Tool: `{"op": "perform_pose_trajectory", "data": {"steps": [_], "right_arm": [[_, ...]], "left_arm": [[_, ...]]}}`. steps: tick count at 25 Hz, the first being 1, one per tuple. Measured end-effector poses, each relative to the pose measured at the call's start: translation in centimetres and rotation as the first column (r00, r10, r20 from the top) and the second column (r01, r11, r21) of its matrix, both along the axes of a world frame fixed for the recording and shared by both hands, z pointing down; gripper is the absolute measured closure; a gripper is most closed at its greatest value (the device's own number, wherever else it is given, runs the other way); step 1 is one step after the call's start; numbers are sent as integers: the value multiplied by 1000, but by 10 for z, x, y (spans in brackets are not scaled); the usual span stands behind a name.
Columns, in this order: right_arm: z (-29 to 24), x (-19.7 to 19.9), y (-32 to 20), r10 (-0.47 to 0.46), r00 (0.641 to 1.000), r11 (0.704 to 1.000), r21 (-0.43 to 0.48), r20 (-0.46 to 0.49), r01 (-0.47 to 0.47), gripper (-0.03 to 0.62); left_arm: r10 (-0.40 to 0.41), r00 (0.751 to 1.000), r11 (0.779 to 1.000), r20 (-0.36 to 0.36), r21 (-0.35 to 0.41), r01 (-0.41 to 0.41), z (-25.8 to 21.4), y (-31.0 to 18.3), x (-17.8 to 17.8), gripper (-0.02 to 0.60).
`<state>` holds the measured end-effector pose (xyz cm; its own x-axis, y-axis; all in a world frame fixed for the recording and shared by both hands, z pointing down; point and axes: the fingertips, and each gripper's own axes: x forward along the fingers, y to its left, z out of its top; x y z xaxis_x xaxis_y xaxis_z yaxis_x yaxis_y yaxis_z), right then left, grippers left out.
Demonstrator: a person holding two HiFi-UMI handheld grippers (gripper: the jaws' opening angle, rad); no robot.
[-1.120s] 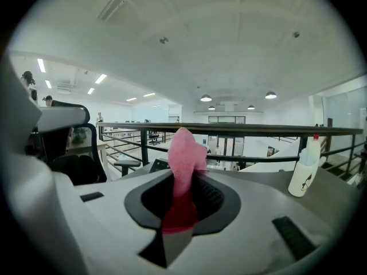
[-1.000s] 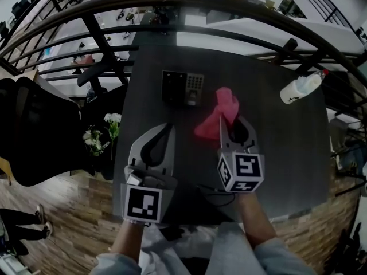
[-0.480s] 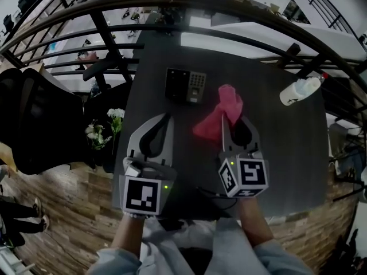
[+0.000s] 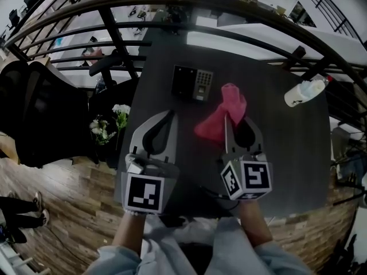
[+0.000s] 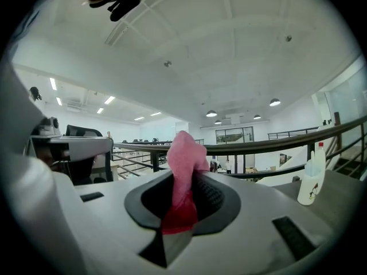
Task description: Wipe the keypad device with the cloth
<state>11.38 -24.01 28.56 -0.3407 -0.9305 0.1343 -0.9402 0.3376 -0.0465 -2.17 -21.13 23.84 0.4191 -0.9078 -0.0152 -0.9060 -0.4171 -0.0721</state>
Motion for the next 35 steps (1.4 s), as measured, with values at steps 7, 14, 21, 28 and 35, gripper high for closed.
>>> {"op": "perform_pose_trajectory", "data": {"steps": [7,14,21,28,35], "right_arm": [[3,-5,3,-2,1000,1000,-20,-4,2,516],[6,-6,6,-11,1000,1000,-21,-12,11,517],[9,-4,6,-17,999,1000,-20,-29,16,517],[10,0,6,-8,1000,1000,-29,-22,7,517],[12,2,6,-3,1000,999,-39,-22,2,517]], "left_arm": [[11,1000,1000,-2,-4,-11,0,1,2,580],[0,1000,1000,-6,5,0,-1,3,0,580],[0,1000,1000,-1,5,0,-2,2,2,580],[2,1000,1000,3,6,-2,-1,2,5,580],[0,1000,1000,6,1,0,0,2,4,580]]}}
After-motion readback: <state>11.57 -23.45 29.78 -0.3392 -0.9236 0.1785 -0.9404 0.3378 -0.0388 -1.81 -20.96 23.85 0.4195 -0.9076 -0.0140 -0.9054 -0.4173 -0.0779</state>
